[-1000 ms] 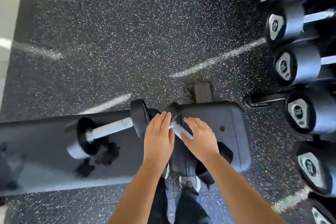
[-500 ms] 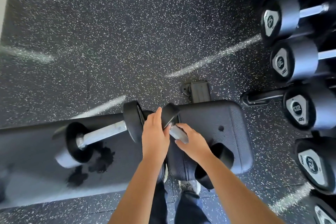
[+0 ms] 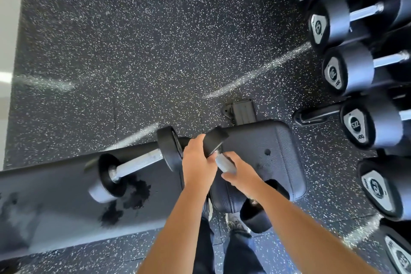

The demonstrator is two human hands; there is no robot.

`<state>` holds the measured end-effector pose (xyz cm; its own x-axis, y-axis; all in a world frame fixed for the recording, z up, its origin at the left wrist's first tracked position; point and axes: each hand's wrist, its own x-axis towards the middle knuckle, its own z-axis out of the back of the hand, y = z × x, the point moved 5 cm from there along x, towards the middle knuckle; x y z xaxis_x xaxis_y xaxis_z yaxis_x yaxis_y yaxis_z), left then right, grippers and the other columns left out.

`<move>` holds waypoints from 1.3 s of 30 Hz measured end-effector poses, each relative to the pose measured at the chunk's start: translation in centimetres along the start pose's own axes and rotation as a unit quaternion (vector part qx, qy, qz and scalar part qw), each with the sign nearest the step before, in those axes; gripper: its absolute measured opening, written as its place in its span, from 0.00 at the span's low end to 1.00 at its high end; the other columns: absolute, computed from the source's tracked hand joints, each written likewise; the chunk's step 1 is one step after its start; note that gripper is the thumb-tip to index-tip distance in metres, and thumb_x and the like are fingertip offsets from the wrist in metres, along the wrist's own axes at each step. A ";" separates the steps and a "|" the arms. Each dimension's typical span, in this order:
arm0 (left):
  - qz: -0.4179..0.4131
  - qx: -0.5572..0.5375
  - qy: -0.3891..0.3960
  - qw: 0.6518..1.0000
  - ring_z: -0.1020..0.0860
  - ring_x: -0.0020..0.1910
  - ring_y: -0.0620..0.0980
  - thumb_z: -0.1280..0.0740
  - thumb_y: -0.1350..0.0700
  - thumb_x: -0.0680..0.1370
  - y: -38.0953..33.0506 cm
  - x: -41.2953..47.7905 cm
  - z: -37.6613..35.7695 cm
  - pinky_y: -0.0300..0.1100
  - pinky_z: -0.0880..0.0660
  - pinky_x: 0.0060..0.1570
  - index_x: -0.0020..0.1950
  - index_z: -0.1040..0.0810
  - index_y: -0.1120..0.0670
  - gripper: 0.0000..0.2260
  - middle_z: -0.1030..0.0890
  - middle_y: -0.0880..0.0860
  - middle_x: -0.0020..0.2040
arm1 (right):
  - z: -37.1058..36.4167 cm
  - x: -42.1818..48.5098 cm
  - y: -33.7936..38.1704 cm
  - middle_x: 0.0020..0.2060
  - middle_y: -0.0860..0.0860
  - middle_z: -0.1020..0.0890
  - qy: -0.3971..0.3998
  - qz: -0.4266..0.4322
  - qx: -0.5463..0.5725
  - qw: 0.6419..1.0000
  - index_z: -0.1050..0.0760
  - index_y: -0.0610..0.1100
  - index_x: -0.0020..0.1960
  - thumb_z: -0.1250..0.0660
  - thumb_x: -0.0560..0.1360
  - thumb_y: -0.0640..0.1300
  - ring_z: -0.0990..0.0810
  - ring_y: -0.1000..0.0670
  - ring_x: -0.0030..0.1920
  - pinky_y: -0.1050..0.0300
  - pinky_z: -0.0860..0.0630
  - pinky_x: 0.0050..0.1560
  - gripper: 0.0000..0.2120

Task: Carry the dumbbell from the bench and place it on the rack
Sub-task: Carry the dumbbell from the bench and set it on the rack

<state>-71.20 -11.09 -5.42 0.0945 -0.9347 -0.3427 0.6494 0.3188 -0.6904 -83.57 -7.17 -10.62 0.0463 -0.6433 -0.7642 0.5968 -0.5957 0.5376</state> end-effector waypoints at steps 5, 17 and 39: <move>-0.073 0.006 0.029 0.997 0.28 0.57 0.54 0.30 0.59 0.71 -4.1 -1.0 1.3 0.39 0.36 0.55 0.64 0.30 0.56 0.23 0.24 0.55 0.56 | 1.6 -3.9 0.2 0.45 0.47 0.25 -0.027 -0.028 0.056 0.998 0.41 0.54 0.66 0.38 0.72 0.40 0.24 0.48 0.32 0.55 0.26 0.32 0.25; -0.248 -0.031 0.165 0.954 0.30 0.56 0.44 0.29 0.51 0.70 -18.0 -7.4 5.6 0.28 0.38 0.51 0.63 0.30 0.50 0.23 0.27 0.46 0.55 | 9.1 -20.6 3.3 0.43 0.54 0.25 -0.165 -0.038 0.240 0.956 0.38 0.53 0.64 0.35 0.73 0.37 0.22 0.51 0.38 0.54 0.24 0.39 0.24; -0.472 -0.054 0.422 0.772 0.26 0.52 0.43 0.24 0.59 0.64 -43.2 -33.2 -4.9 0.26 0.33 0.50 0.57 0.23 0.53 0.22 0.23 0.45 0.51 | 18.2 -49.8 -9.5 0.50 0.42 0.20 -0.374 -0.107 0.489 0.781 0.33 0.47 0.60 0.33 0.71 0.35 0.19 0.43 0.44 0.47 0.21 0.48 0.20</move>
<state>-106.07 6.99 32.63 -0.9376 -0.3374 0.0837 0.0575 -0.3880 -0.9199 -106.11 21.81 28.80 -0.6695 -0.3613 -0.6490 -0.3870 -0.5761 0.7199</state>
